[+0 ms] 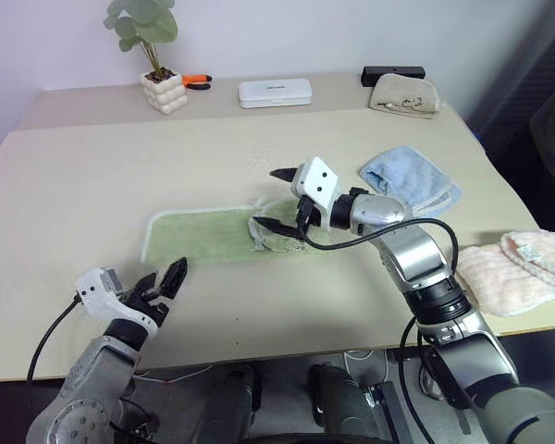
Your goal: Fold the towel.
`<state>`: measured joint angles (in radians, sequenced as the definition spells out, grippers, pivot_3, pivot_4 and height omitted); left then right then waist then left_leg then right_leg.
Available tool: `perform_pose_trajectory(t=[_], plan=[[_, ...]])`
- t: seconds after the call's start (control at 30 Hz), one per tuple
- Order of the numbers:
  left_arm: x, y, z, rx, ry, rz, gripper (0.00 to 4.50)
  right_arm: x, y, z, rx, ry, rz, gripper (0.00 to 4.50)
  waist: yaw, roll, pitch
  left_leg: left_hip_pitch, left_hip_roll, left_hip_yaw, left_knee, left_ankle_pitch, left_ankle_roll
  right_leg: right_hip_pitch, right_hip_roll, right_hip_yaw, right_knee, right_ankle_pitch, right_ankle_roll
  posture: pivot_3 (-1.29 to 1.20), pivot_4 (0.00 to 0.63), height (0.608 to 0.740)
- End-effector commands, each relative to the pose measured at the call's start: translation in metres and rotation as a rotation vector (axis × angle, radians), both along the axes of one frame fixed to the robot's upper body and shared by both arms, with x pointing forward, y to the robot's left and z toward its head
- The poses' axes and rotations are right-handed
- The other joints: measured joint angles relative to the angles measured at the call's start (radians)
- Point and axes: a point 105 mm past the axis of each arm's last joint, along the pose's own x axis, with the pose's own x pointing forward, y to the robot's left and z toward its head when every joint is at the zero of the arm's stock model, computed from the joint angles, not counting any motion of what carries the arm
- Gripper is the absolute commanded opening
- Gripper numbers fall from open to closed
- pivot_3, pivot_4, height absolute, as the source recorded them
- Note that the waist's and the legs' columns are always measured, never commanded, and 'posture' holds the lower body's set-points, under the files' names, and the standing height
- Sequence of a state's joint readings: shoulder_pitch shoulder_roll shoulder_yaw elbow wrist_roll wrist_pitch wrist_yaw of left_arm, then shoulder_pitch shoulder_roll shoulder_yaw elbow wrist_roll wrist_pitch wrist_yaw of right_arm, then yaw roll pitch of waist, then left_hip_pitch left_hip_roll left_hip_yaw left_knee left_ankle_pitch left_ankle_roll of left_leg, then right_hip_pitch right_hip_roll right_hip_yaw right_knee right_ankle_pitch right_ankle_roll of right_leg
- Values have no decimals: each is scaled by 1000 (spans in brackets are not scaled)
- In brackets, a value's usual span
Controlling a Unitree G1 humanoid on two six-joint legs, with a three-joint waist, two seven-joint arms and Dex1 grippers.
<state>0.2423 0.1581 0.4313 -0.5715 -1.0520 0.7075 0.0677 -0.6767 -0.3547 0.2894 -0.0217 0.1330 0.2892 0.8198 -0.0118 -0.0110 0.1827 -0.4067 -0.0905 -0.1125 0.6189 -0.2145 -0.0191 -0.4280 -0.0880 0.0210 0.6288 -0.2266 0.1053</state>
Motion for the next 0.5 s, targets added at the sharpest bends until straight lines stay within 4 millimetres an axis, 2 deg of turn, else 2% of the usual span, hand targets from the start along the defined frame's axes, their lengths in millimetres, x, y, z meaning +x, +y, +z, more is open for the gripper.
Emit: perform_pose_trajectory(t=[0.03, 0.2, 0.27, 0.3, 0.5], plan=[[9, 10, 5, -161, 13, 92, 4500, -20, 11, 8, 17, -48, 92, 4420, 1, 0, 0, 0, 0, 0, 0, 0, 0, 0, 0, 0, 0, 0, 0, 0, 150, 733], [28, 17, 0, -281, 62, 167, 4500, -29, 15, 0, -1, -49, 120, 4420, 3, 0, 0, 0, 0, 0, 1, 0, 0, 1, 0, 0, 0, 1, 1, 0, 150, 733], [36, 18, 0, -294, 66, 177, 3987, -31, 16, -3, -10, -50, 121, 4500, 3, 0, -1, 0, 0, 0, 1, 0, 0, 1, 0, 0, 0, 0, 0, 0, 150, 733], [39, 18, 0, -289, 66, 175, 3640, -31, 15, -4, -14, -51, 121, 4500, 3, 0, -1, 0, 0, 0, 1, 0, 0, 1, 0, 0, 0, 0, 0, 0, 150, 733], [51, 18, 8, -282, 34, 153, 553, -32, 13, -8, -33, -60, 106, 4500, 3, -1, -1, 0, -1, 0, 2, 0, -1, 1, 0, 0, 0, 0, 0, 0, 150, 733]])
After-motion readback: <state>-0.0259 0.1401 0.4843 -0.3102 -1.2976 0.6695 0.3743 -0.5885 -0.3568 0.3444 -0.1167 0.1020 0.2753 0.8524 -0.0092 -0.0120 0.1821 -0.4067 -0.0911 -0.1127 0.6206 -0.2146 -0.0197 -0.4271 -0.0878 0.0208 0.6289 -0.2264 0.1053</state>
